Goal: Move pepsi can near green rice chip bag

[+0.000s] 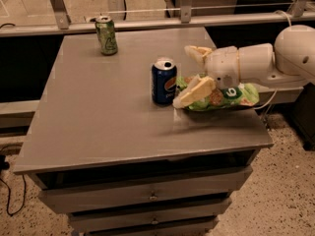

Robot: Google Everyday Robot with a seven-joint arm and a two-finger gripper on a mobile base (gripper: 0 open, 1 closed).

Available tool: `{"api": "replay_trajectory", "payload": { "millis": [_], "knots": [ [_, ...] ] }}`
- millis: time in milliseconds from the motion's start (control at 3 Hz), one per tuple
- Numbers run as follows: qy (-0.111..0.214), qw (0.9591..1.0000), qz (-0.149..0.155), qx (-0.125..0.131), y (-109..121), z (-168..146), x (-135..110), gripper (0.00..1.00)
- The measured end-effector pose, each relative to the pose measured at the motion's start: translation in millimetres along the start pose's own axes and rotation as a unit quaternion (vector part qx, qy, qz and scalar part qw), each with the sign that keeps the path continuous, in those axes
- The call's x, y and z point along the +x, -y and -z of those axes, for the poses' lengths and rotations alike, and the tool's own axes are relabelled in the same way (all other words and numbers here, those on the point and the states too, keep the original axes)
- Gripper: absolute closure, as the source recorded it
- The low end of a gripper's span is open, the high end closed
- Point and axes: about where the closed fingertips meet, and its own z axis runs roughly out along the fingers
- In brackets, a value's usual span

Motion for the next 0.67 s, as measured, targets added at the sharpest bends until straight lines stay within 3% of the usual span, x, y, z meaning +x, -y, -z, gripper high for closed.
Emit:
{"api": "replay_trajectory", "payload": {
  "millis": [333,667],
  "knots": [
    [-0.024,0.9991,0.031,0.018,1,66,-33,0.00],
    [-0.037,0.9959,0.078,0.027,2,134,-85,0.00]
  ]
}}
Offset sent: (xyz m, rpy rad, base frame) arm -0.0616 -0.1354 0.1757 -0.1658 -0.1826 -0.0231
